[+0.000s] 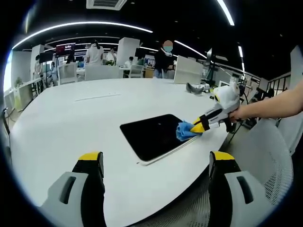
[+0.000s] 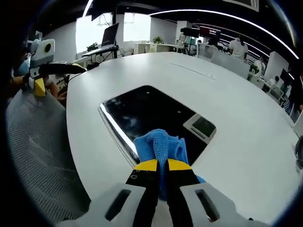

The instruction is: Wipe the mirror surface with the cleaning cloth until all visible marks leave the cleaned area.

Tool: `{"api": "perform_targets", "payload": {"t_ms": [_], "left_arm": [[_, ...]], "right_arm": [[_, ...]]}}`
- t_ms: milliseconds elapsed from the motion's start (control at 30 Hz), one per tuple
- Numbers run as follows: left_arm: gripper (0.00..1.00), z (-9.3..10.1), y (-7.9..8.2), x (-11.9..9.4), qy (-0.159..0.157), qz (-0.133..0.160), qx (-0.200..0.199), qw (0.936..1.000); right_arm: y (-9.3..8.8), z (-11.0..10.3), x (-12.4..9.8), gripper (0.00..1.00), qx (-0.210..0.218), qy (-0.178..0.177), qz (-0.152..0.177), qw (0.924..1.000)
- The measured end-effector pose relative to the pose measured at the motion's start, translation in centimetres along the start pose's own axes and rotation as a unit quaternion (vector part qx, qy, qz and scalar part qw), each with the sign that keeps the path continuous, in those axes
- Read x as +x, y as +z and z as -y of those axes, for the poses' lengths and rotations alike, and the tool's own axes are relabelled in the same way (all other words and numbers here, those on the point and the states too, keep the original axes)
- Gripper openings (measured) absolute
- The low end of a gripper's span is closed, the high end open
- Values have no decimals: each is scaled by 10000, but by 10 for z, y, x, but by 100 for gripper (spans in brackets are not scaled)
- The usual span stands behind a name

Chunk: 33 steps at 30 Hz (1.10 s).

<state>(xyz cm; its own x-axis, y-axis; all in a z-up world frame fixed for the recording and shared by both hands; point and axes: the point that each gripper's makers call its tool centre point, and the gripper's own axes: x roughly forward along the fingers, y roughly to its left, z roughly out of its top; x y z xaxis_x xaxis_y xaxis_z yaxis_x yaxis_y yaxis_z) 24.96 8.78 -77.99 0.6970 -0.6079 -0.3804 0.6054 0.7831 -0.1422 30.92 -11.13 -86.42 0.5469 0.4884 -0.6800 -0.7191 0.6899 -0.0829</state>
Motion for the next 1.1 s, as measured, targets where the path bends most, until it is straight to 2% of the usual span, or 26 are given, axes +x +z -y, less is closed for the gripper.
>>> {"api": "perform_targets", "payload": {"t_ms": [1100], "left_arm": [[92, 0, 1, 0, -17, 41, -36, 10000]], "right_arm": [[49, -58, 46, 0, -350, 596, 95, 9976]]}}
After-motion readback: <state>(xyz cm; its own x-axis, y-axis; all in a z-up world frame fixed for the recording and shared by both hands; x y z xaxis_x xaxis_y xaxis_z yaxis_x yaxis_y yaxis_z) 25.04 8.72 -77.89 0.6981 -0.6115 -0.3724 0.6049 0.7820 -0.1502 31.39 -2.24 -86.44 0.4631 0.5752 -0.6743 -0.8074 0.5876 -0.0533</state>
